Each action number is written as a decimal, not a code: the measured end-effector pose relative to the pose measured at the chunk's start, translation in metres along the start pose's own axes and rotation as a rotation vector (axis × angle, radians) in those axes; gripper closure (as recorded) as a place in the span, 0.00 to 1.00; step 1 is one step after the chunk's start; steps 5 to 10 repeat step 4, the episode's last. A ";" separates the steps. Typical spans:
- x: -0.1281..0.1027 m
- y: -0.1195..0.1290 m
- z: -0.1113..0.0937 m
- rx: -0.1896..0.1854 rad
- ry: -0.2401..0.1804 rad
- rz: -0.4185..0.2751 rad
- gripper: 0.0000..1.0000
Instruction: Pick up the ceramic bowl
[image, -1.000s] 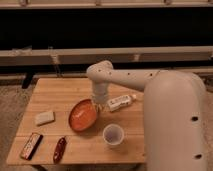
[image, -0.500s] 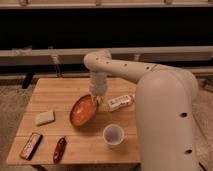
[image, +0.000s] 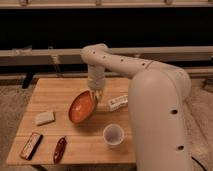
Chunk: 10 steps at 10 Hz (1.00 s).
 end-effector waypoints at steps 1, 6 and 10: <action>0.000 0.002 -0.003 -0.002 -0.003 -0.001 0.96; 0.003 -0.006 -0.009 -0.010 -0.009 -0.020 0.96; 0.003 -0.006 -0.009 -0.010 -0.009 -0.020 0.96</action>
